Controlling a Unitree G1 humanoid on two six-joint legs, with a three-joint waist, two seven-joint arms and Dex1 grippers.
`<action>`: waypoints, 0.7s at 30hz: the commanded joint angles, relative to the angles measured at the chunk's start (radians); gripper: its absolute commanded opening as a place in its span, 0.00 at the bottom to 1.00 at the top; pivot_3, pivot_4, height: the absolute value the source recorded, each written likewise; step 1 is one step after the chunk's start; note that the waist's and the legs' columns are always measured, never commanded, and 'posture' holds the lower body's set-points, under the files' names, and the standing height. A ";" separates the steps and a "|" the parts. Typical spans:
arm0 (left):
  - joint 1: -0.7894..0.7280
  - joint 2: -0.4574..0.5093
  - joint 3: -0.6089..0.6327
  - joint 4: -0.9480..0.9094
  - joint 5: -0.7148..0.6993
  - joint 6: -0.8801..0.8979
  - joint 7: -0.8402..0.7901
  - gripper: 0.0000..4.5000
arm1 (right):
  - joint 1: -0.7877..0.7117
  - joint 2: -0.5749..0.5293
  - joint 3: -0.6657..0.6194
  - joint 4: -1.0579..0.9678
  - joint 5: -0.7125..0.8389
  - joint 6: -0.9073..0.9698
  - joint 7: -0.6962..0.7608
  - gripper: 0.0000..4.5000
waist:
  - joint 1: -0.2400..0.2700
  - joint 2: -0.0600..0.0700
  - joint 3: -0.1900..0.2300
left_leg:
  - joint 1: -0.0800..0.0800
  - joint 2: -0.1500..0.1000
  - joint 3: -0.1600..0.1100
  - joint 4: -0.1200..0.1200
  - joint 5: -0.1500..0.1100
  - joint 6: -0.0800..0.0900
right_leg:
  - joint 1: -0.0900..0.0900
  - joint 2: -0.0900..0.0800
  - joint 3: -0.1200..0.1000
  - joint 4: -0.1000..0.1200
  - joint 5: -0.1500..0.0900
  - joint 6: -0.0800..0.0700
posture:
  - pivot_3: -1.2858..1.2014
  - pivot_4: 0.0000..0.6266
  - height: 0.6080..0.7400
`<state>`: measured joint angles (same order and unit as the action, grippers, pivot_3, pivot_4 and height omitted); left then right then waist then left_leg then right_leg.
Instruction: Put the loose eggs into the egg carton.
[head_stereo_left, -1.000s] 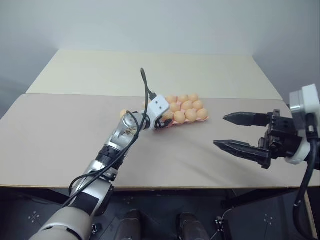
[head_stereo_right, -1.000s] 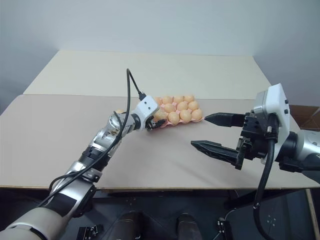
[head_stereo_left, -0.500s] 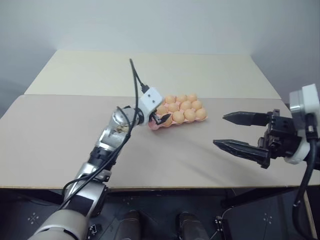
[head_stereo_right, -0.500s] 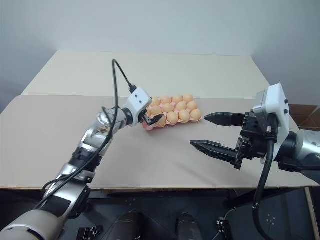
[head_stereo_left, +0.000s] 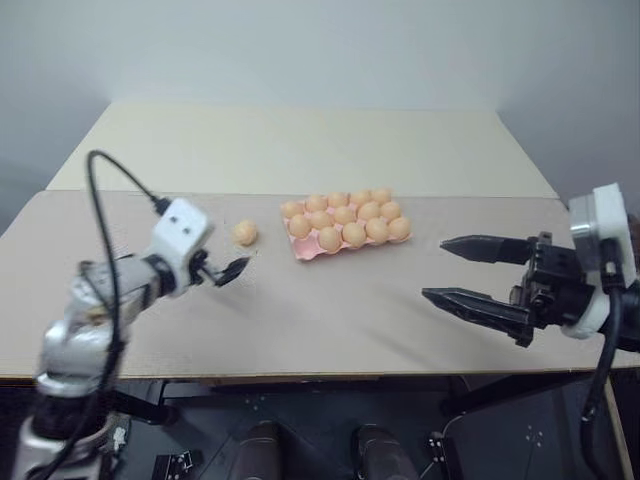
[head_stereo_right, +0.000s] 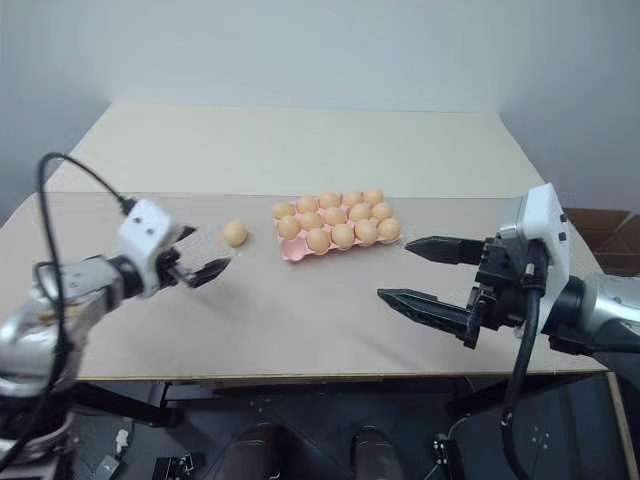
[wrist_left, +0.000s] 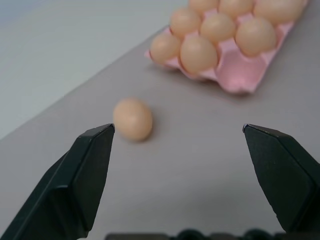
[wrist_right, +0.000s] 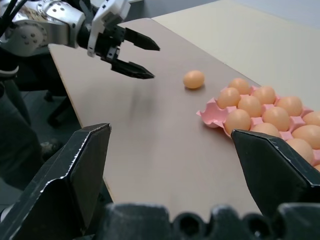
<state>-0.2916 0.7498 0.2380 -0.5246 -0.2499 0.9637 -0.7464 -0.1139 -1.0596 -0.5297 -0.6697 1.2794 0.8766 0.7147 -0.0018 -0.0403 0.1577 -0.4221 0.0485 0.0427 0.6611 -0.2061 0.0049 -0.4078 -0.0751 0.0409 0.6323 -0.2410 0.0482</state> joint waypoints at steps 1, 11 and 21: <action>0.039 0.084 0.126 -0.077 -0.090 0.037 -0.073 0.99 | -0.014 -0.034 -0.060 0.049 -0.013 -0.033 0.106 1.00 | 0.003 0.000 0.000 | 0.000 0.000 0.000 0.000 0.000 0.000 | 0.000 0.000 0.000 0.000 0.000 0.000 | 0.52 0.24 1.00; 0.160 0.162 0.291 -0.202 -0.202 0.126 -0.051 0.99 | -0.050 -0.057 -0.030 0.169 -0.146 -0.076 0.270 1.00 | 0.005 0.000 0.000 | 0.001 0.000 0.001 0.000 0.000 0.000 | 0.001 0.000 0.000 -0.001 -0.001 -0.003 | 0.52 0.24 1.00; 0.168 0.166 0.274 -0.194 -0.247 0.130 0.012 0.99 | -0.082 -0.051 -0.022 0.160 -0.189 -0.064 0.241 1.00 | 0.006 0.000 0.000 | 0.001 0.000 0.002 0.000 0.000 0.000 | 0.000 0.000 0.000 -0.001 -0.001 -0.003 | 0.52 0.24 1.00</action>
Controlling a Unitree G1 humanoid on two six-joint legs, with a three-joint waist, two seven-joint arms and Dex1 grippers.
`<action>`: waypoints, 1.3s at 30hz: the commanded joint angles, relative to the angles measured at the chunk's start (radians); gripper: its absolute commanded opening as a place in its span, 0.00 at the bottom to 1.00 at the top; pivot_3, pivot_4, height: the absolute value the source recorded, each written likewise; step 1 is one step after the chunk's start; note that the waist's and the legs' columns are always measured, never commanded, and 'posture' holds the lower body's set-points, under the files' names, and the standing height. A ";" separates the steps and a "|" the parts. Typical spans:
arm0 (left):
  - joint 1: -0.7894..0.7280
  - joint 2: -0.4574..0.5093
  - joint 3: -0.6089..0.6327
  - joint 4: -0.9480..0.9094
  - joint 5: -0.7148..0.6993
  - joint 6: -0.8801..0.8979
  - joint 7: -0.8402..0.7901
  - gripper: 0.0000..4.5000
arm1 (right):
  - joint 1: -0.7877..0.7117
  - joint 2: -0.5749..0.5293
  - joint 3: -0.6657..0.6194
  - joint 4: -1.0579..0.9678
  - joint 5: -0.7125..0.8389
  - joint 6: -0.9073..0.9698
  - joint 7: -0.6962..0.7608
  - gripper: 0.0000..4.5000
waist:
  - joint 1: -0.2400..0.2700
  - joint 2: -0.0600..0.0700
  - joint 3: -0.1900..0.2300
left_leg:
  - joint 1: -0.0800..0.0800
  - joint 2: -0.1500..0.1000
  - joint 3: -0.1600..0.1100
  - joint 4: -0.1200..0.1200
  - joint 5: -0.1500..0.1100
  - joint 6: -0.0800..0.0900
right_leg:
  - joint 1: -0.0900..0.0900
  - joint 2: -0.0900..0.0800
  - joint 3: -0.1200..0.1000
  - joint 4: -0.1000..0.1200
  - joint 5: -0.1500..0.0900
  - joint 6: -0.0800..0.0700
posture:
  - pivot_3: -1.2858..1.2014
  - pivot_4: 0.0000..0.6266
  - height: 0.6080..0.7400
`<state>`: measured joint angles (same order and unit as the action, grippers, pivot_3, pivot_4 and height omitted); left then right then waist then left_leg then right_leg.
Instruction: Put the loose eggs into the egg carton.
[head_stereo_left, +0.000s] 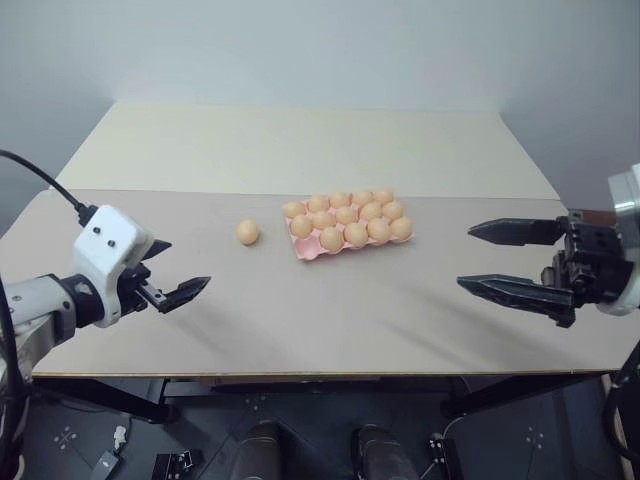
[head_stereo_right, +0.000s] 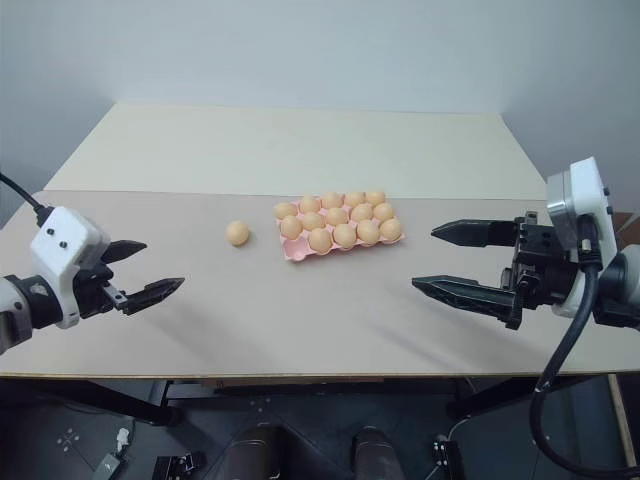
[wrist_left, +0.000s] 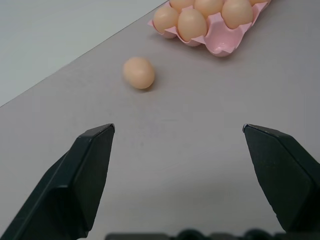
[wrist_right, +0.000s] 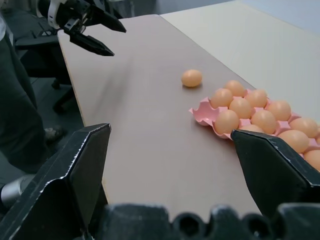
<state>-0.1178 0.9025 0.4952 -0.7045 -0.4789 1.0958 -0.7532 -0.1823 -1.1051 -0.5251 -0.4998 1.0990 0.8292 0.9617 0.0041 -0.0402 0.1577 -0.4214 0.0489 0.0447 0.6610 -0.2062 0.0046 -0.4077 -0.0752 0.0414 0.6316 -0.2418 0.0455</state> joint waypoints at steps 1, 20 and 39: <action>-0.009 0.013 0.012 -0.010 -0.019 -0.004 0.023 0.99 | -0.014 -0.006 -0.030 -0.010 -0.011 -0.018 -0.006 1.00 | 0.000 0.000 0.000 | 0.000 0.000 0.000 0.000 0.000 0.000 | 0.000 0.000 0.000 0.000 0.000 0.000 | 0.52 0.24 1.00; -0.362 -0.183 -0.457 0.513 0.208 -0.256 0.221 0.99 | -0.097 0.021 0.022 -0.044 0.036 -0.004 -0.053 1.00 | 0.009 0.000 0.000 | -0.001 -0.001 0.000 0.000 0.000 0.000 | -0.001 0.000 0.000 0.000 0.002 0.001 | 0.52 0.24 1.00; -0.767 -0.460 -0.595 1.365 0.421 -0.605 0.249 0.95 | -0.134 0.032 0.057 -0.054 0.065 -0.006 -0.081 1.00 | 0.005 0.000 0.000 | -0.003 -0.002 -0.001 0.000 0.000 0.000 | -0.002 0.000 0.000 0.000 0.002 0.002 | 0.52 0.24 1.00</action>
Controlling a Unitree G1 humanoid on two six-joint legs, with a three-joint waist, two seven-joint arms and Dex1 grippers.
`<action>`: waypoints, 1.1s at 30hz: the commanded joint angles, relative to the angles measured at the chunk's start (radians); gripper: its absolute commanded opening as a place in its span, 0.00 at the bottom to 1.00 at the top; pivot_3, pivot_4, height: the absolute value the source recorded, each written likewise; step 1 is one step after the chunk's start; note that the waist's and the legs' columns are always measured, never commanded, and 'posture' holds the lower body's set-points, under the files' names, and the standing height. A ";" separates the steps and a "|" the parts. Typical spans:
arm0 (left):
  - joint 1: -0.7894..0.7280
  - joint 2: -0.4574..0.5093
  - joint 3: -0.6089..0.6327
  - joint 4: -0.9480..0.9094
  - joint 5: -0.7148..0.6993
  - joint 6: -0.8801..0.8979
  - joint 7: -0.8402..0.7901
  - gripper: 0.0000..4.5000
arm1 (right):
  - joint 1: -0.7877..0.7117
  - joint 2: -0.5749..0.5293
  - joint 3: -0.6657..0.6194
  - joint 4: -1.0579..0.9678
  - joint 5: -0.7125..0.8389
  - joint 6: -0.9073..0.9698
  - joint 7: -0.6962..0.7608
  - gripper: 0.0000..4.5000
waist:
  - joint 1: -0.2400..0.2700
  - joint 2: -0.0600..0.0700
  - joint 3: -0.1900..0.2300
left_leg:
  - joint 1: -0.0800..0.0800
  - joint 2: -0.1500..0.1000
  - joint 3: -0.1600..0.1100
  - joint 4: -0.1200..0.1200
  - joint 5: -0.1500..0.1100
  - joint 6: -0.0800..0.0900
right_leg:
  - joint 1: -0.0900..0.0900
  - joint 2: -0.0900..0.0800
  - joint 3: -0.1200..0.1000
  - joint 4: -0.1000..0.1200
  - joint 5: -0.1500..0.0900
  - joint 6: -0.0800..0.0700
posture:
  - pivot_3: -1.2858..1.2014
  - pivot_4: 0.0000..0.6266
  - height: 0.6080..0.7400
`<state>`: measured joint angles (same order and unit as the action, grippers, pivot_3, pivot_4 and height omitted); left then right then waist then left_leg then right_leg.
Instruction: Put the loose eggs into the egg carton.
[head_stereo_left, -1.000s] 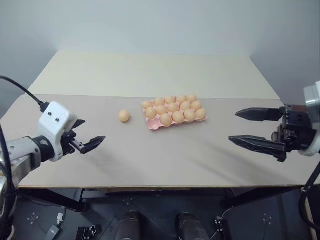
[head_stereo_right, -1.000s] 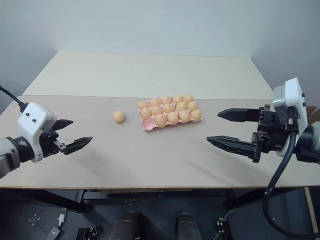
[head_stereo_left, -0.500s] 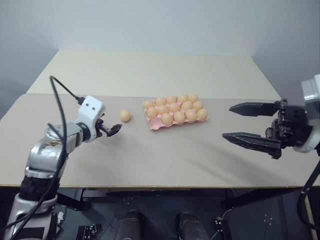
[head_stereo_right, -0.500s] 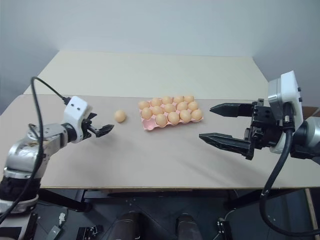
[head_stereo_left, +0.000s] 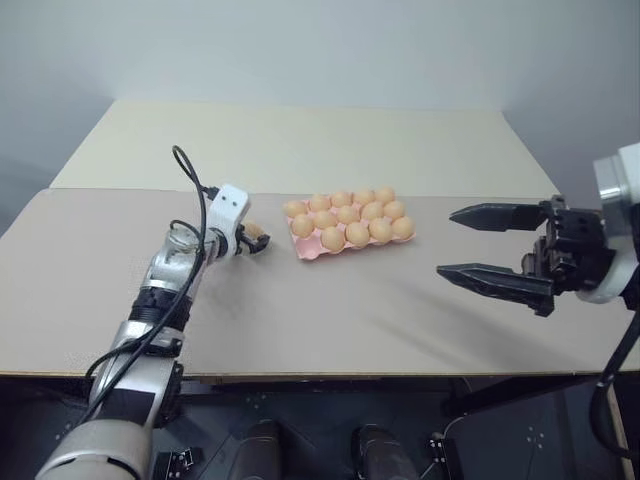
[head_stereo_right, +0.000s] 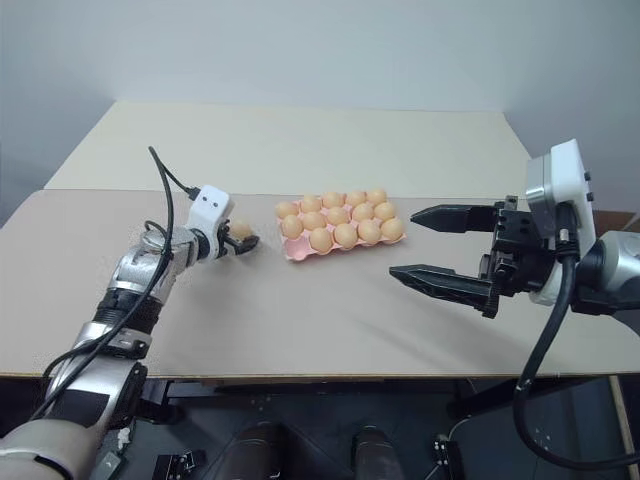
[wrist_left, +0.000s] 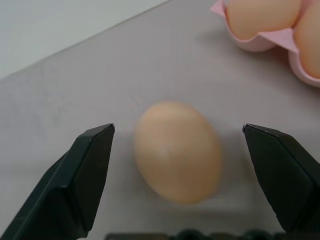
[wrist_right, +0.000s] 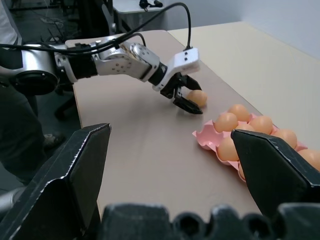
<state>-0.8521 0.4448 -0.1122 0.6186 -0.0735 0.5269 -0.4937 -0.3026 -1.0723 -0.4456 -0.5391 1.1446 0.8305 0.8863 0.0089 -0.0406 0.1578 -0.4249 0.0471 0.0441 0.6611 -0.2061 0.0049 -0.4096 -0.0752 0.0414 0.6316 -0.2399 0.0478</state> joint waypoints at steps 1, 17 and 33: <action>-0.036 -0.006 0.013 0.055 0.017 -0.043 -0.015 0.90 | -0.012 -0.001 -0.024 -0.016 0.021 -0.007 -0.008 1.00 | 0.001 0.000 0.000 | 0.000 0.000 0.000 0.000 0.000 0.000 | 0.000 0.000 0.000 0.000 0.000 0.000 | 0.52 0.24 1.00; 0.059 -0.014 -0.048 -0.352 0.020 -0.068 -0.131 0.37 | 0.030 -0.013 -0.079 -0.038 0.053 0.010 -0.035 1.00 | 0.011 0.000 0.000 | -0.001 0.000 -0.001 0.000 0.000 0.000 | -0.001 -0.001 0.000 0.001 0.001 0.001 | 0.52 0.24 1.00; 0.033 -0.077 -0.138 -0.340 0.071 -0.088 -0.239 0.37 | 0.109 -0.028 -0.162 -0.089 0.117 0.029 -0.098 1.00 | -0.005 0.000 0.000 | 0.001 -0.001 -0.002 0.000 0.000 0.000 | 0.002 0.000 0.000 0.000 0.001 0.001 | 0.52 0.24 1.00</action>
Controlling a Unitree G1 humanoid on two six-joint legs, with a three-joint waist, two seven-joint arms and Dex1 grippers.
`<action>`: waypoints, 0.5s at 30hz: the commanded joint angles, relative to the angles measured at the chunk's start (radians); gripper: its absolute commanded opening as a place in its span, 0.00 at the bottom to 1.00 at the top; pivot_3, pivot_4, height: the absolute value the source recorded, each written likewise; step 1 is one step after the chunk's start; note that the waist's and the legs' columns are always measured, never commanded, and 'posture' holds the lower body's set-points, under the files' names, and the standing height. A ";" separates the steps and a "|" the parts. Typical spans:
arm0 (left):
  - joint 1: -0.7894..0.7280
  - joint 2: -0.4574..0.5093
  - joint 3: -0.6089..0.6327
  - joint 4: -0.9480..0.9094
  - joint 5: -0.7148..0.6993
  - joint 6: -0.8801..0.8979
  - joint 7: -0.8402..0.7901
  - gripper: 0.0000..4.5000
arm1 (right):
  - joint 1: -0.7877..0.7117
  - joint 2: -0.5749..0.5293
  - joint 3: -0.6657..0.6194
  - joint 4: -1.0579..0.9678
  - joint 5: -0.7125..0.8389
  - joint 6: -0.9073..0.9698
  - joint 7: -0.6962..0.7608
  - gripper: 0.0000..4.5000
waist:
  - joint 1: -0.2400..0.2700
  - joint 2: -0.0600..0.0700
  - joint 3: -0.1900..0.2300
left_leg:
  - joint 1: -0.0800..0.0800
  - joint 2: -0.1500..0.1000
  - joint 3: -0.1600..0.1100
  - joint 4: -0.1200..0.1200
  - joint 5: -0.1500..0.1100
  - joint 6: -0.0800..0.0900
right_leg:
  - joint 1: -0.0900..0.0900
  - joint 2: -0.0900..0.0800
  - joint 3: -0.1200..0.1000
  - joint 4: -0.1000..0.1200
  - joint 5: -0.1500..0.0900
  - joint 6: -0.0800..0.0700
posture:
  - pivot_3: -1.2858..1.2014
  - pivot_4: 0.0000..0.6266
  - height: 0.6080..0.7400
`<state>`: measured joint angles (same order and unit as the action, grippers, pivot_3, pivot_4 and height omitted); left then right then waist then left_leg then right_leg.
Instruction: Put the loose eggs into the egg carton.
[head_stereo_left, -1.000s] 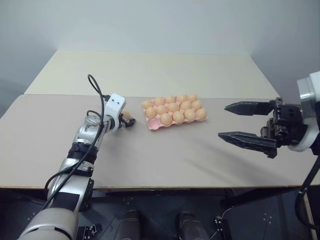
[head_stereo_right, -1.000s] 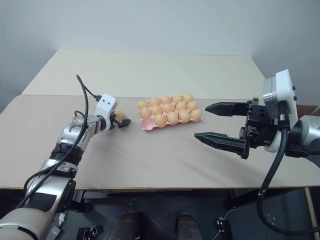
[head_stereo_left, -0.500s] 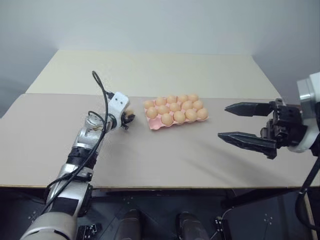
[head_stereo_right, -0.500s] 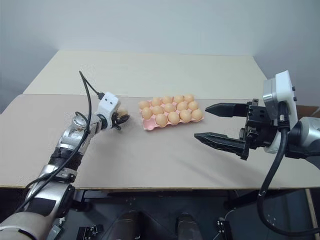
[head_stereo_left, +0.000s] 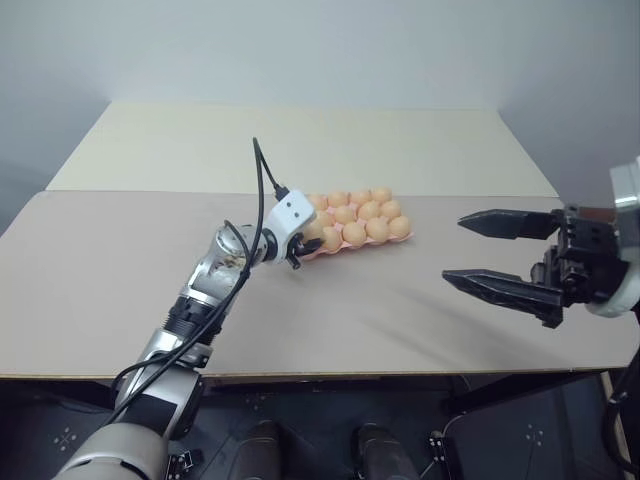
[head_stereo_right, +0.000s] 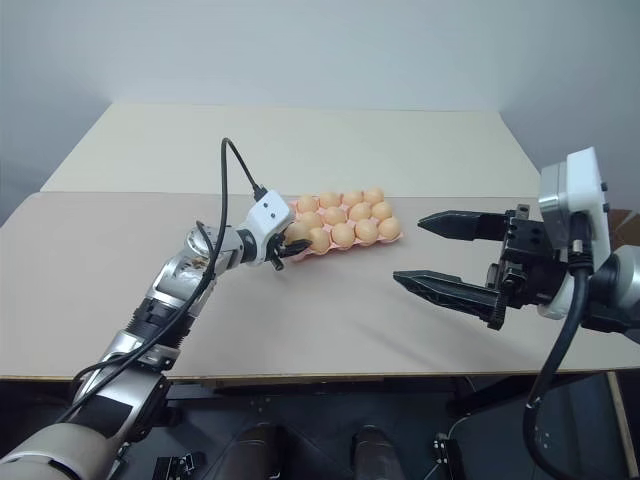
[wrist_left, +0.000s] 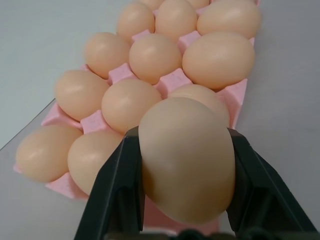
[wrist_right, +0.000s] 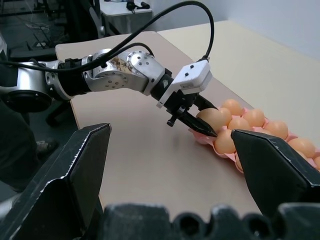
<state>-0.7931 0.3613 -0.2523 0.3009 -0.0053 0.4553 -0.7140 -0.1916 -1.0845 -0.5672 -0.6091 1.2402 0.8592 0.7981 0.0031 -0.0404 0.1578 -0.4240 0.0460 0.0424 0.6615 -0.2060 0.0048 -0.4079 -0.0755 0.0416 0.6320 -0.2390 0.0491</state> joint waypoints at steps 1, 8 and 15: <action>-0.024 0.009 0.001 -0.031 0.007 -0.015 -0.021 0.37 | 0.000 -0.017 -0.042 -0.020 0.024 -0.001 -0.011 1.00 | 0.002 0.000 0.000 | 0.000 0.000 0.000 0.000 0.000 0.000 | 0.000 0.000 0.000 0.000 0.000 0.000 | 0.52 0.24 1.00; -0.006 0.040 0.008 -0.071 0.013 0.009 -0.036 0.37 | 0.001 -0.014 -0.035 -0.019 0.019 -0.009 -0.014 1.00 | 0.006 0.000 0.000 | 0.000 0.000 0.000 0.000 0.000 0.000 | 0.000 0.000 0.000 0.000 0.000 0.000 | 0.52 0.24 1.00; -0.011 0.024 0.020 -0.054 -0.009 0.044 -0.043 0.65 | -0.008 -0.013 -0.024 -0.014 0.016 -0.014 -0.012 1.00 | 0.008 0.000 0.000 | 0.000 0.000 0.000 0.000 0.000 0.000 | 0.000 0.000 0.000 0.000 0.000 0.000 | 0.52 0.24 1.00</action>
<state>-0.7914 0.3882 -0.2514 0.2686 -0.0018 0.4997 -0.7503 -0.1862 -1.0869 -0.5674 -0.6174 1.2410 0.8590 0.7842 0.0107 -0.0404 0.1578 -0.4243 0.0460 0.0424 0.6615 -0.2060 0.0048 -0.4079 -0.0756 0.0415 0.6317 -0.2391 0.0491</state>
